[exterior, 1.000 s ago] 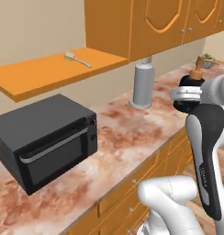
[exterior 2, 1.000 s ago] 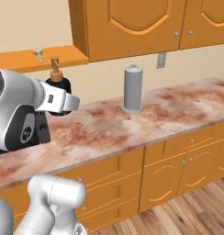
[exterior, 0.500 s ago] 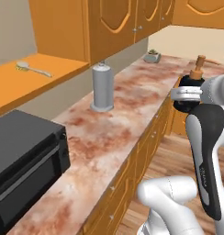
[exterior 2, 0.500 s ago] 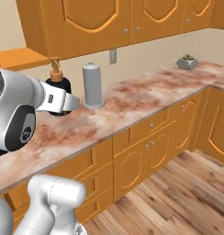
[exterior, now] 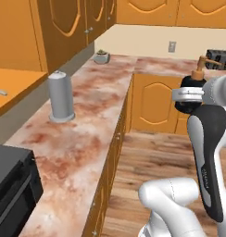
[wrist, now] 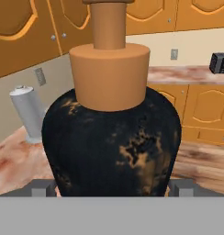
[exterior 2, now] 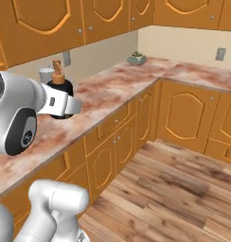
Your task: Locate and retrieve the soap dispenser and dish brush from the cabinet. Place them next to the sink.
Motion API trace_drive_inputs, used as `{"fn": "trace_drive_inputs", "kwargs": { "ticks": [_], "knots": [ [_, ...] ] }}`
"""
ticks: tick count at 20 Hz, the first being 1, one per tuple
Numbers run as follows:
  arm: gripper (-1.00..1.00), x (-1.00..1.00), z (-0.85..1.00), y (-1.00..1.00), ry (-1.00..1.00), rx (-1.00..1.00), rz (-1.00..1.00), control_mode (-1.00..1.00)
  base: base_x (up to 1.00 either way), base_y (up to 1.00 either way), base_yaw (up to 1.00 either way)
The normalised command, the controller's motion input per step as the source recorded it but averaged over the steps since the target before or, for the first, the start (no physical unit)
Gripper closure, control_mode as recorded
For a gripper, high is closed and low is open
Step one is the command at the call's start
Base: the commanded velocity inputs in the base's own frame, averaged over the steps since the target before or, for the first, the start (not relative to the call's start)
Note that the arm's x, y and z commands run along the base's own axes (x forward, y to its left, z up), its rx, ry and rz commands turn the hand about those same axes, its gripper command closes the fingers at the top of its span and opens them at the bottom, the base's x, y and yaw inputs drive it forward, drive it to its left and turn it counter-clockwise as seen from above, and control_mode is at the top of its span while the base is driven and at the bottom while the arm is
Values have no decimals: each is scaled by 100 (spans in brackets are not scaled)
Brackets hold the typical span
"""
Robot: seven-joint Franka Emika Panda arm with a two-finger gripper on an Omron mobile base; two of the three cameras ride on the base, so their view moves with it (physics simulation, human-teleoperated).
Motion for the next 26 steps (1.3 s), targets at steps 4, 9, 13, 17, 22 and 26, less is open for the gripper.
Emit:
{"fn": "trace_drive_inputs", "kwargs": {
  "ticks": [4,9,13,17,22,26],
  "knots": [
    [100,0,0,0,0,0,0,100,0,0,-50],
    [100,0,0,0,0,0,0,100,0,0,-48],
    [100,0,0,0,0,0,0,100,0,0,-49],
    [100,0,0,0,0,0,0,100,0,0,-48],
    [100,0,0,0,0,0,0,100,0,0,-48],
    [100,0,0,0,0,0,0,100,0,0,-48]
  ]
}}
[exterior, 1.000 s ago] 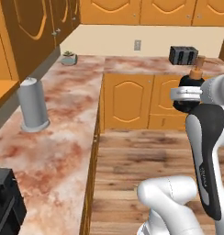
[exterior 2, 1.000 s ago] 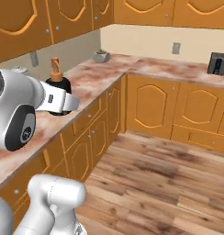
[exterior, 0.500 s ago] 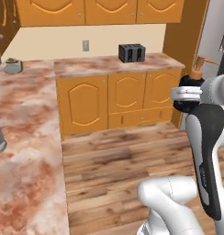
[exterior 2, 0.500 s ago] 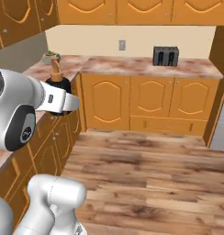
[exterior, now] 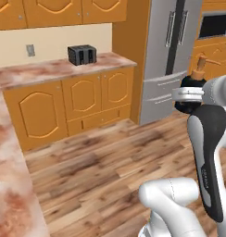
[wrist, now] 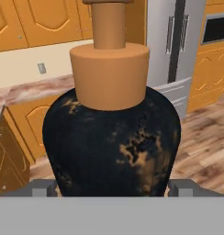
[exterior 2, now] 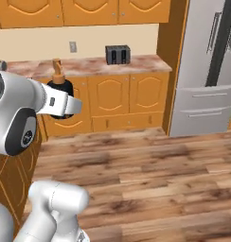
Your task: Locate and retrieve the soap dispenser and dish brush from the cabinet. Place them next to the sink.
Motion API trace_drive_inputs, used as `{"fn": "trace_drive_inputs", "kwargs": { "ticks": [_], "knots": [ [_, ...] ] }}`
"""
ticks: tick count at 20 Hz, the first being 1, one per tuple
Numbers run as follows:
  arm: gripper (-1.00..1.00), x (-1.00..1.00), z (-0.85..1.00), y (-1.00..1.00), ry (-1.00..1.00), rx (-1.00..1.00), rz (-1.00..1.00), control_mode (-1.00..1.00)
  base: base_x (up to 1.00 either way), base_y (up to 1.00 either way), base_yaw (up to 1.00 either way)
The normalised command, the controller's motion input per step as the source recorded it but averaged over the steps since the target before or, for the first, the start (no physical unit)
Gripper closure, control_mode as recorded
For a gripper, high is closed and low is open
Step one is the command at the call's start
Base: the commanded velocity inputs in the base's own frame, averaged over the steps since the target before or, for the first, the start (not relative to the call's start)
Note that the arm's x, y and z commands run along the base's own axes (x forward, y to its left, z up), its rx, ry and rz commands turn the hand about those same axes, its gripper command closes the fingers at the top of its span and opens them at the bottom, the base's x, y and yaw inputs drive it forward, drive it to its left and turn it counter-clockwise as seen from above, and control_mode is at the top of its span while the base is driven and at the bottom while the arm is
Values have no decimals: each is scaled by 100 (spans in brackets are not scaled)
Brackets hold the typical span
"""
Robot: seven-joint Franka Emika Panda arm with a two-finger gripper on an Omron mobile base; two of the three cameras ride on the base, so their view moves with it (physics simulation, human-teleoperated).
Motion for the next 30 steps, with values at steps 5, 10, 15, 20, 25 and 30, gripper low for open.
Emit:
{"fn": "trace_drive_inputs", "kwargs": {
  "ticks": [5,10,15,20,25,30],
  "knots": [
    [100,0,0,0,0,0,0,100,4,-1,-45],
    [100,0,0,0,0,0,0,100,8,-17,-40],
    [100,0,0,0,0,0,0,100,9,-17,-39],
    [100,0,0,0,0,0,0,100,9,-18,-39],
    [100,0,0,0,0,0,0,100,13,-18,-38],
    [100,0,0,0,0,0,0,100,14,-18,-37]
  ]
}}
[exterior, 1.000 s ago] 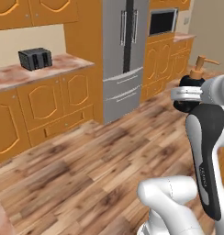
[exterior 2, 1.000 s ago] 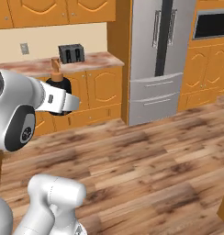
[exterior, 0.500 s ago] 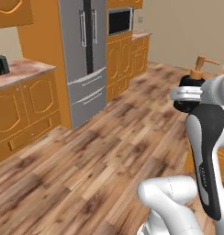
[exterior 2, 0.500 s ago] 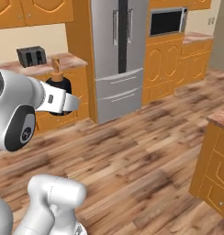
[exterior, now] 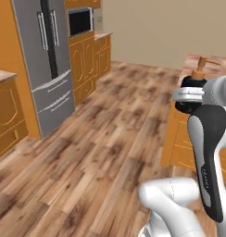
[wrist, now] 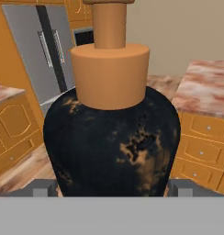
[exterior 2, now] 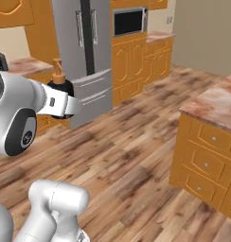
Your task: Locate and retrieve the soap dispenser and dish brush from the cabinet. Place them next to the sink.
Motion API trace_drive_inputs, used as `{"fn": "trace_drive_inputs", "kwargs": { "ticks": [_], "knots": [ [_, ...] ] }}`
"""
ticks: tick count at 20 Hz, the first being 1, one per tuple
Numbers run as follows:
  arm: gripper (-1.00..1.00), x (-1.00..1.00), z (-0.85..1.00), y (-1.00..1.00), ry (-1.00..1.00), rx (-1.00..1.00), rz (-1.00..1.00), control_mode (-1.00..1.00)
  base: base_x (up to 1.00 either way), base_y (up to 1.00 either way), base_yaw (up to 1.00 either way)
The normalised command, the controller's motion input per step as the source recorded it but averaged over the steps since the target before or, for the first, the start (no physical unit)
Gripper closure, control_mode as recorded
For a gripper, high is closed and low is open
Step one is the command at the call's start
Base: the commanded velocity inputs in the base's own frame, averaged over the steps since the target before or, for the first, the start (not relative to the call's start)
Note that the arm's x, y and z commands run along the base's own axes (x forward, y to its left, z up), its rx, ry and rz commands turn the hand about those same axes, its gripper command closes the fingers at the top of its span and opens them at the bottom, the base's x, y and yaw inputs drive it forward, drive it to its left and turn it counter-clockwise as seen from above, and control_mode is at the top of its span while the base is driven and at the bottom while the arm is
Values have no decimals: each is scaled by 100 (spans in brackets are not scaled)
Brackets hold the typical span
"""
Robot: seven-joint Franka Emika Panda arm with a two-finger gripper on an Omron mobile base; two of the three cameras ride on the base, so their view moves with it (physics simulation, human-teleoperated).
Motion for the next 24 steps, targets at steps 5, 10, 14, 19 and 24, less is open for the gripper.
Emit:
{"fn": "trace_drive_inputs", "kwargs": {
  "ticks": [5,10,14,19,24],
  "knots": [
    [100,0,0,0,0,0,0,100,17,-29,-34],
    [100,0,0,0,0,0,0,100,5,-20,-37],
    [100,0,0,0,0,0,0,100,6,-15,-37],
    [100,0,0,0,0,0,0,100,44,-28,-24],
    [100,0,0,0,0,0,0,100,72,-67,-2]
  ]
}}
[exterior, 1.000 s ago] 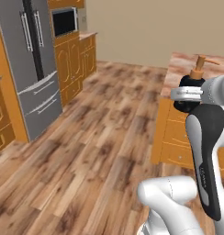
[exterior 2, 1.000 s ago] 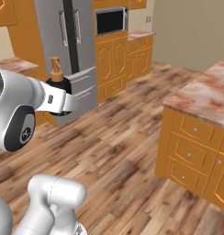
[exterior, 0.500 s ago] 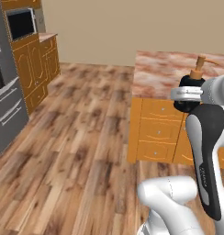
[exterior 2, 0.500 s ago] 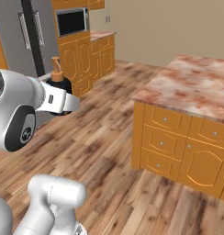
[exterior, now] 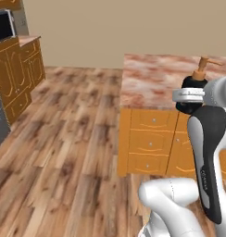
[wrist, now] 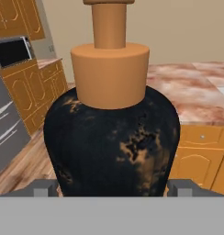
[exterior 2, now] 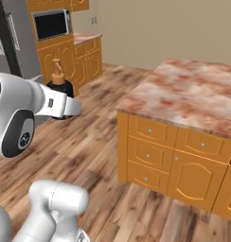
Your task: Locate and retrieve the soap dispenser and dish brush from the cabinet. Place them next to the sink.
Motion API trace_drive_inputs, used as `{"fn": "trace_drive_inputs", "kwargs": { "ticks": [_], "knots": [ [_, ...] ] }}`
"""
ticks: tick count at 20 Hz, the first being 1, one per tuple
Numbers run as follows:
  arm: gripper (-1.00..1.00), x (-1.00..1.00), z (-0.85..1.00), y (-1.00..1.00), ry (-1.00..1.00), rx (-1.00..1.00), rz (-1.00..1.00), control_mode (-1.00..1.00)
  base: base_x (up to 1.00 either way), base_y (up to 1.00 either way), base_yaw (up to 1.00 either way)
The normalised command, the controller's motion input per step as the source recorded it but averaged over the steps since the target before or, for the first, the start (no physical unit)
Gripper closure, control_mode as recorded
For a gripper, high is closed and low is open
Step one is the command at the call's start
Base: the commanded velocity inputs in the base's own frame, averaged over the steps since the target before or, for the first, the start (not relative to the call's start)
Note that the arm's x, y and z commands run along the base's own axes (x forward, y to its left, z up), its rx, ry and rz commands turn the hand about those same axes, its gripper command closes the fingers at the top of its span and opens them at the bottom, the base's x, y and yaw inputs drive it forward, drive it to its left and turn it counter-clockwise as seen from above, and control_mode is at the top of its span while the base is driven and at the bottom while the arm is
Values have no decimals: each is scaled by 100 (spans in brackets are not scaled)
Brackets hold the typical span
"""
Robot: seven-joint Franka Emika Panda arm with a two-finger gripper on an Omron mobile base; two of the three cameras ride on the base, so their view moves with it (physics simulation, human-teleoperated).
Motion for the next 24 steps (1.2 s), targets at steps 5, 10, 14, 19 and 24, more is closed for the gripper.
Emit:
{"fn": "trace_drive_inputs", "kwargs": {
  "ticks": [5,10,14,19,24],
  "knots": [
    [100,0,0,0,0,0,0,100,47,-64,-9],
    [100,0,0,0,0,0,0,100,20,-33,-33],
    [100,0,0,0,0,0,0,100,20,-29,-34],
    [100,0,0,0,0,0,0,100,35,-35,-28],
    [100,0,0,0,0,0,0,100,71,-48,-6]
  ]
}}
